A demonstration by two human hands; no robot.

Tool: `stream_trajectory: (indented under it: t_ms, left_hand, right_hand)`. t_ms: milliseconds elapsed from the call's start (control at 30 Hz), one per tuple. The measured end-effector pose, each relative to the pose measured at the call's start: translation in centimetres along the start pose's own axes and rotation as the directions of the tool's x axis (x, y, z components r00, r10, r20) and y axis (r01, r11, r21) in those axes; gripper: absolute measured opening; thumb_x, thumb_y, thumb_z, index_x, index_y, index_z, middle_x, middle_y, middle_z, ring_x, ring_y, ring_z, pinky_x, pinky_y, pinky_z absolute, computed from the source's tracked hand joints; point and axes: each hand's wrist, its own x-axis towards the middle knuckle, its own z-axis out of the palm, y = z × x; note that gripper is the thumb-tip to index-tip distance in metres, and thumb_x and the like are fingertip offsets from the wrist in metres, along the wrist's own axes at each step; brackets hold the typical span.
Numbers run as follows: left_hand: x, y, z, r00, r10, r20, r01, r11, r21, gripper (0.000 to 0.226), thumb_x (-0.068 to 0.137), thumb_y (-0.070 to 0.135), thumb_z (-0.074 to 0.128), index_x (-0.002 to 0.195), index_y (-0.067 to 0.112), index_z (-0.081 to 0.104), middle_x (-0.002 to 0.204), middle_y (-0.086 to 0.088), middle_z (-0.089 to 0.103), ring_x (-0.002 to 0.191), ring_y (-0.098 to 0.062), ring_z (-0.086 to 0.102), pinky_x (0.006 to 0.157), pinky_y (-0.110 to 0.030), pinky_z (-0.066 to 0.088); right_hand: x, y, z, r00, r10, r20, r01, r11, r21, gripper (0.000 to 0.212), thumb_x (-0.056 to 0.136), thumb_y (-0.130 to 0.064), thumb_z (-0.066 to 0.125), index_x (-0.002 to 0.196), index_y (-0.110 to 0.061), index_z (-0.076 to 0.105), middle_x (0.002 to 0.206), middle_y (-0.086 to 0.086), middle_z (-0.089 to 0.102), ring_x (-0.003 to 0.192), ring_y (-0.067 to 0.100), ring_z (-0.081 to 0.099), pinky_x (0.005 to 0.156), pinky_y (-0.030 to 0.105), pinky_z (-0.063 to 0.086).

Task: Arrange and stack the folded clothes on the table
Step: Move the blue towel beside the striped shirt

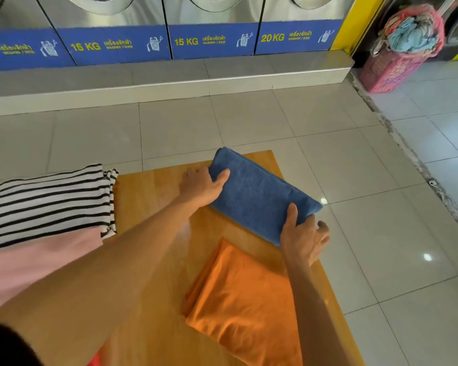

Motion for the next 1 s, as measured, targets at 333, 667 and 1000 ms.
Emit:
stream_trajectory:
  t_ms: [333, 667, 1000]
  left_hand:
    - [-4.4, -8.0, -1.3, 0.986, -0.160, -0.048, 0.116, 0.864, -0.489, 0.043, 0.086, 0.065, 0.052, 0.092, 0.026, 0.068, 0.094, 0.009, 0.068, 0.091, -0.010, 0.065, 0.073, -0.025, 0.052]
    - [-3.5, -13.1, -10.2, 0.881, -0.325, -0.343, 0.209, 0.919, -0.336, 0.062, 0.089, 0.065, 0.046, 0.072, 0.008, 0.061, 0.072, -0.003, 0.062, 0.070, -0.019, 0.060, 0.061, -0.031, 0.044]
    - [-3.0, -16.3, -8.6, 0.868, -0.381, -0.317, 0.365, 0.924, -0.111, 0.065, 0.091, 0.070, 0.032, 0.073, 0.012, 0.057, 0.069, -0.004, 0.059, 0.066, -0.021, 0.059, 0.064, -0.034, 0.050]
  right_hand:
    - [-1.0, -4.2, 1.7, 0.977, -0.206, 0.047, 0.199, 0.972, 0.127, 0.041, 0.100, -0.045, 0.045, 0.115, -0.009, 0.058, 0.102, 0.012, 0.069, 0.098, 0.035, 0.065, 0.075, 0.037, 0.044]
    - [-3.2, -14.8, 7.0, 0.836, -0.472, 0.280, 0.386, 0.869, 0.311, 0.032, 0.099, -0.044, 0.051, 0.094, -0.014, 0.061, 0.074, -0.004, 0.060, 0.072, 0.017, 0.060, 0.053, 0.025, 0.039]
    - [-5.1, -13.4, 10.7, 0.836, -0.478, 0.271, 0.476, 0.876, 0.077, 0.044, 0.100, -0.051, 0.044, 0.117, -0.012, 0.057, 0.102, 0.011, 0.069, 0.094, 0.034, 0.065, 0.071, 0.040, 0.050]
